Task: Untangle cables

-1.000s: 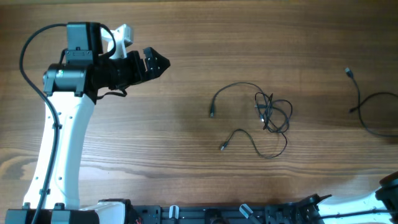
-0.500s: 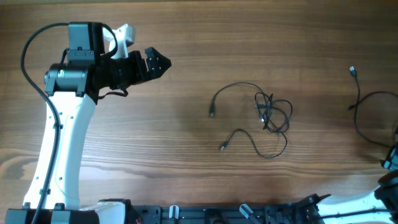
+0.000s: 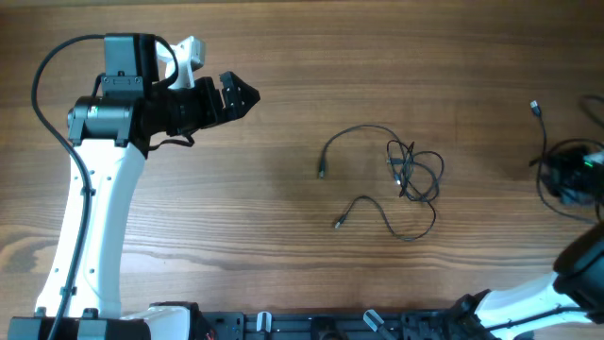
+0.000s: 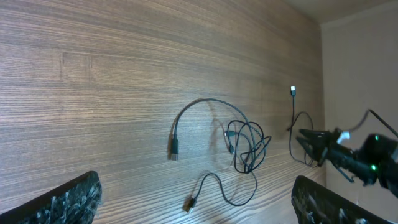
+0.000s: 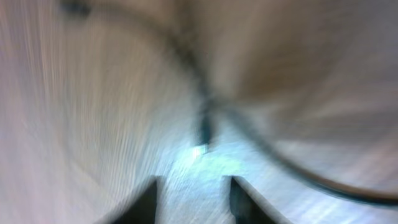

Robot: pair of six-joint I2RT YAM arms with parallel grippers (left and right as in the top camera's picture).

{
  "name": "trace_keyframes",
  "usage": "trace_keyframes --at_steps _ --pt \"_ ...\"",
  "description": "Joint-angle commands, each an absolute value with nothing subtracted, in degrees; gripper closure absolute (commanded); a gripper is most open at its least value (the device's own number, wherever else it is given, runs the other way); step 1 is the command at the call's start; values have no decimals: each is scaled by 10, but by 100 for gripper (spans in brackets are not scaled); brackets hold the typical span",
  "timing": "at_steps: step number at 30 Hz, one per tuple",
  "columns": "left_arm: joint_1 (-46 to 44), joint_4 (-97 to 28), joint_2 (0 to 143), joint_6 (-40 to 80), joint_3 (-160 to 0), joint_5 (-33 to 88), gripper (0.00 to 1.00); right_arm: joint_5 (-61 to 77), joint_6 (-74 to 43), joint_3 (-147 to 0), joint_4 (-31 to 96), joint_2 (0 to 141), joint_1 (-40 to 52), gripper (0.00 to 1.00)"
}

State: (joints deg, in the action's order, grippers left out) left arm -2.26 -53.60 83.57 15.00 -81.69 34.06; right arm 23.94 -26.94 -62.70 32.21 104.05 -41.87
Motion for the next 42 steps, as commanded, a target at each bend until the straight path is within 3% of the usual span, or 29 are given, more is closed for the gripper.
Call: trace_keyframes --at_steps 1,9,26,33,42 --pt "-25 -534 832 137 -816 335 0 136 -188 -625 309 1048 -339 96" --pt "-25 -534 832 137 -816 335 0 -65 -219 -625 293 1063 -261 96" --pt "-25 -535 832 137 -816 335 0 -116 -225 -625 175 1188 -267 96" --pt "-25 -535 832 137 -816 335 0 -204 -320 -625 236 1206 -304 96" --pt "-25 -535 832 137 -816 335 0 -205 -413 -625 272 1206 -424 96"
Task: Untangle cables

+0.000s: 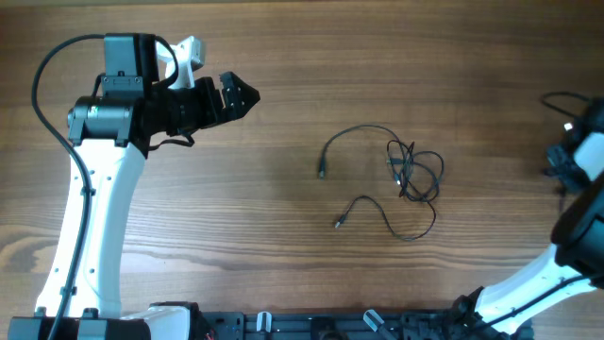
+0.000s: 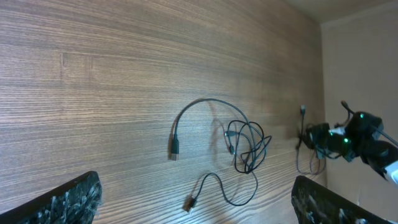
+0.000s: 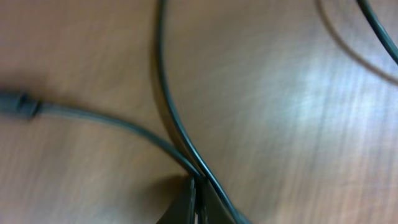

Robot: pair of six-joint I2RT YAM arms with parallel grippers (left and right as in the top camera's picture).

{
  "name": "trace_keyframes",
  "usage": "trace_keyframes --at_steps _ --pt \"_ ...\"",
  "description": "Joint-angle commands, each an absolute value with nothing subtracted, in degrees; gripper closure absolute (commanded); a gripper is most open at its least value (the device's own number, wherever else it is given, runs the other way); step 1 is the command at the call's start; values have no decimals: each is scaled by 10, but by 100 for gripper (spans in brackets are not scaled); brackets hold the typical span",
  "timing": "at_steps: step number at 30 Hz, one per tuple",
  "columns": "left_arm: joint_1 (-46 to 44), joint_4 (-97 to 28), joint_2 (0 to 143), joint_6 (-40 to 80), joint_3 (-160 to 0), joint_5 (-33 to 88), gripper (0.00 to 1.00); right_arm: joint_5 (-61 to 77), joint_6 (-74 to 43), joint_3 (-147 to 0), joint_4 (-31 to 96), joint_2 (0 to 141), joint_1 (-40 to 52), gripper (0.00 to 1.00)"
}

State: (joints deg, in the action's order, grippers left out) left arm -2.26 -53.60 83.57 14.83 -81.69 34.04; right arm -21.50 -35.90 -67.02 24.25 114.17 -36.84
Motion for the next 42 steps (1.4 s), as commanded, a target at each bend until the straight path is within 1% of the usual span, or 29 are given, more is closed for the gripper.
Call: trace_keyframes --at_steps 1,3,5,7,11,12,13,14,15,18,19,21,29,30,33,37,38,42 --pt "-25 -535 832 137 -816 335 0 -201 -420 -625 270 1206 -435 96" --pt "-25 -535 832 137 -816 335 0 -165 -419 -625 251 1206 -475 96" --pt "-25 -535 832 137 -816 335 0 -147 -418 -625 243 1206 -495 96" --pt "-25 -535 832 137 -816 335 0 -103 -392 -625 226 1206 -520 96" --pt "-25 -534 832 137 -816 335 0 13 -374 -625 211 1206 -538 95" --pt "-25 -535 832 137 -816 335 0 32 -371 -625 210 1206 -538 92" --pt "-25 -535 832 137 -816 335 0 60 -366 -625 210 1206 -535 87" --pt "-25 -535 832 137 -816 335 0 92 -357 -625 208 1206 -530 76" --pt "-25 -535 832 137 -816 335 0 110 -352 -625 207 1206 -524 59" --pt "-25 -535 832 137 -816 335 0 121 -324 -625 207 1206 -491 28" --pt "-25 -535 832 137 -816 335 0 106 -319 -625 212 1206 -478 21" --pt "-25 -535 832 137 -816 335 0 76 -309 -625 219 1206 -451 16" --pt "-25 -535 832 137 -816 335 0 74 -202 -626 213 1205 -329 14" --pt "-25 -535 832 137 -816 335 0 80 -192 -626 218 1205 -318 13" --pt "-25 -535 832 136 -816 324 0 146 -133 -625 249 1205 -278 11" --pt "-25 -535 832 137 -816 278 0 324 -8 -626 283 1205 -231 9" --pt "-25 -535 833 137 -816 265 0 362 8 -626 293 1205 -222 7" --pt "-25 -535 833 136 -816 223 0 471 63 -626 337 1205 -192 6"
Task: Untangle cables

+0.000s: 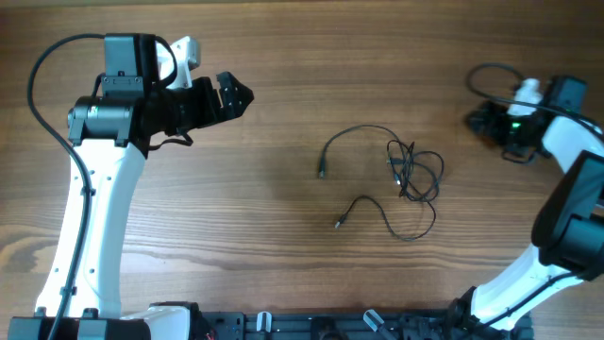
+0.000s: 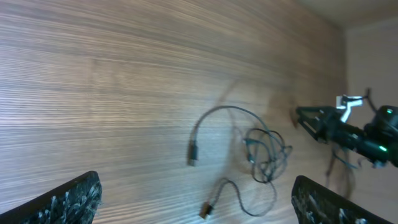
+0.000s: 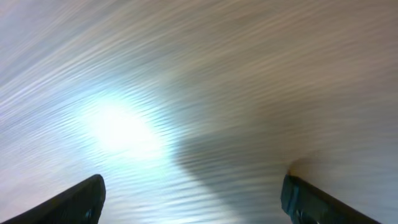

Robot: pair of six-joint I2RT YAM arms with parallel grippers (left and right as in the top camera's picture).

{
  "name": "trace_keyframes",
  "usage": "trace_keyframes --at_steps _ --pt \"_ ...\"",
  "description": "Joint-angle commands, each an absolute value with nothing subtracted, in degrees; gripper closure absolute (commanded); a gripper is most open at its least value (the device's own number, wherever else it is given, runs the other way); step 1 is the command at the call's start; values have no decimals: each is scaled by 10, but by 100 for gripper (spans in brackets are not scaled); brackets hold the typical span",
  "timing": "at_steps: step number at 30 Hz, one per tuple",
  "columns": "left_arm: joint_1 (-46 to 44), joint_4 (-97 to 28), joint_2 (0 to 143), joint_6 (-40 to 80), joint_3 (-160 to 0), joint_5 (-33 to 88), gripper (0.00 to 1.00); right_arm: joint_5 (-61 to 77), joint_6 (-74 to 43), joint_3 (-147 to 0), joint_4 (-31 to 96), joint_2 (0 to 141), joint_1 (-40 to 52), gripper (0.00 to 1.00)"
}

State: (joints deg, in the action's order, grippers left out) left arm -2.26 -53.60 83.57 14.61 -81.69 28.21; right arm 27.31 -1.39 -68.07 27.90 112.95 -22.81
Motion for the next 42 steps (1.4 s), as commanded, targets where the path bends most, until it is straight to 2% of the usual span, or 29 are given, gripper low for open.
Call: trace_keyframes --at_steps 1,5,9,17,29,31,33,37,42 --pt "-25 -535 833 136 -816 205 0 492 85 -625 357 1205 -184 6" --pt "-25 -535 833 136 -816 79 0 495 130 -625 460 1205 -156 6" --pt "-25 -540 833 123 -816 10 0 494 150 -625 491 1202 -156 6" --pt "-25 -590 833 37 -816 46 0 491 213 -626 501 1120 -156 6" --pt "-25 -618 833 17 -816 116 4 387 159 -626 509 844 -156 0" --pt "-25 -621 833 17 -816 121 12 358 110 -625 522 828 -156 0" --pt "-25 -622 833 15 -816 140 15 323 48 -625 539 828 -156 0" --pt "-25 -623 833 -76 -816 239 15 285 -66 -625 580 836 -156 0" --pt "-25 -638 834 -163 -816 316 16 336 -173 -620 597 837 -140 0"
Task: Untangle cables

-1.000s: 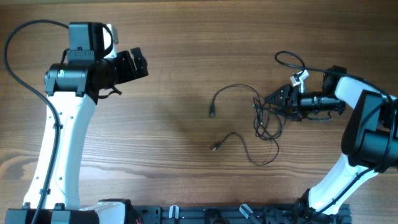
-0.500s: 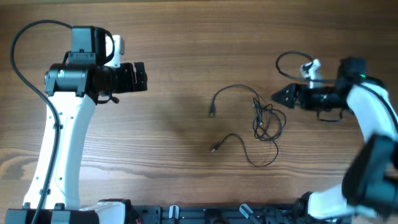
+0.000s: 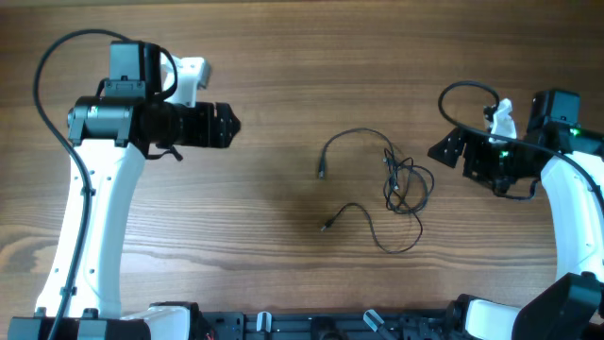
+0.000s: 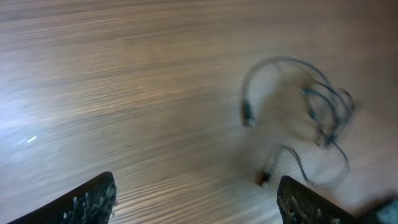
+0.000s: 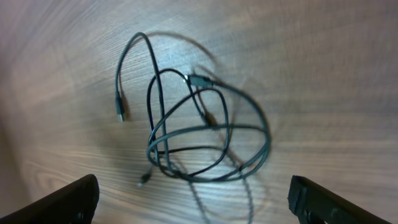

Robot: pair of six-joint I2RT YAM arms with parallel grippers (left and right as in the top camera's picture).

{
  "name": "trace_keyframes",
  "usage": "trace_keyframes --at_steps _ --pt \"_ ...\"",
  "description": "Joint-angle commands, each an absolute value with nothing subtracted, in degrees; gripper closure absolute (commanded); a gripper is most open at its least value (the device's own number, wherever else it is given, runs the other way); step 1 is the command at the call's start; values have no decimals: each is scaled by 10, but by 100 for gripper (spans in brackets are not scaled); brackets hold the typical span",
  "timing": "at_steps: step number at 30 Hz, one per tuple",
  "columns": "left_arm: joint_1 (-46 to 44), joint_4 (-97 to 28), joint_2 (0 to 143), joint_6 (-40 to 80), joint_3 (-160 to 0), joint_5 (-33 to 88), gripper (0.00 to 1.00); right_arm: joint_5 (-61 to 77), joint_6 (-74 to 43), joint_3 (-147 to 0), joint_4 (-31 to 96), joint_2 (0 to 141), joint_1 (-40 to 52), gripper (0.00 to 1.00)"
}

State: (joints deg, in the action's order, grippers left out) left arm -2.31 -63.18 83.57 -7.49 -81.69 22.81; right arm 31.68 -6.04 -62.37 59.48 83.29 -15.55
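A tangle of thin black cables (image 3: pixel 401 184) lies mid-table, with one plug end (image 3: pixel 321 173) on an arc to its left and another plug end (image 3: pixel 326 227) below. My right gripper (image 3: pixel 439 151) stands open just right of the tangle, apart from it. In the right wrist view the tangle (image 5: pixel 199 124) sits ahead of the open right gripper (image 5: pixel 199 202), which holds nothing. My left gripper (image 3: pixel 231 126) is open, far to the left. The left wrist view is blurred and shows the cables (image 4: pixel 298 112) far ahead of the left gripper (image 4: pixel 196 199).
Wooden table (image 3: pixel 283 57) all round. A black lead (image 3: pixel 462 90) loops off my right wrist above the gripper. The robot base rail (image 3: pixel 330 326) runs along the front edge.
My right gripper has moved from the far right of the table to just right of the tangle. The tangle now lies slightly further left and is reshaped. My left gripper has turned and dropped a little.
My right gripper was at the right table edge over a separate cable, then shut on that cable. Then it stood open at the upper right. Now it is open beside the central tangle. My left arm stayed at the upper left, open throughout.
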Motion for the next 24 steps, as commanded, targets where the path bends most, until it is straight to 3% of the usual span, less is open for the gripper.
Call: trace_keyframes --at_steps 1,8,11,15,22,24 --pt "-25 -640 834 -163 -816 317 15 335 -200 -618 596 837 -133 0" --pt "-32 -647 834 -163 -815 317 15 313 -261 -578 543 838 -51 1" --pt "-39 -651 834 -163 -814 317 15 255 -273 -557 516 838 -11 14" --pt "-52 -652 834 -163 -808 317 16 217 -270 -525 459 838 36 19" --pt "-72 -654 834 -163 -805 317 15 190 -270 -488 406 841 88 34" --pt "-77 -654 834 -163 -805 317 15 190 -270 -487 401 841 94 43"
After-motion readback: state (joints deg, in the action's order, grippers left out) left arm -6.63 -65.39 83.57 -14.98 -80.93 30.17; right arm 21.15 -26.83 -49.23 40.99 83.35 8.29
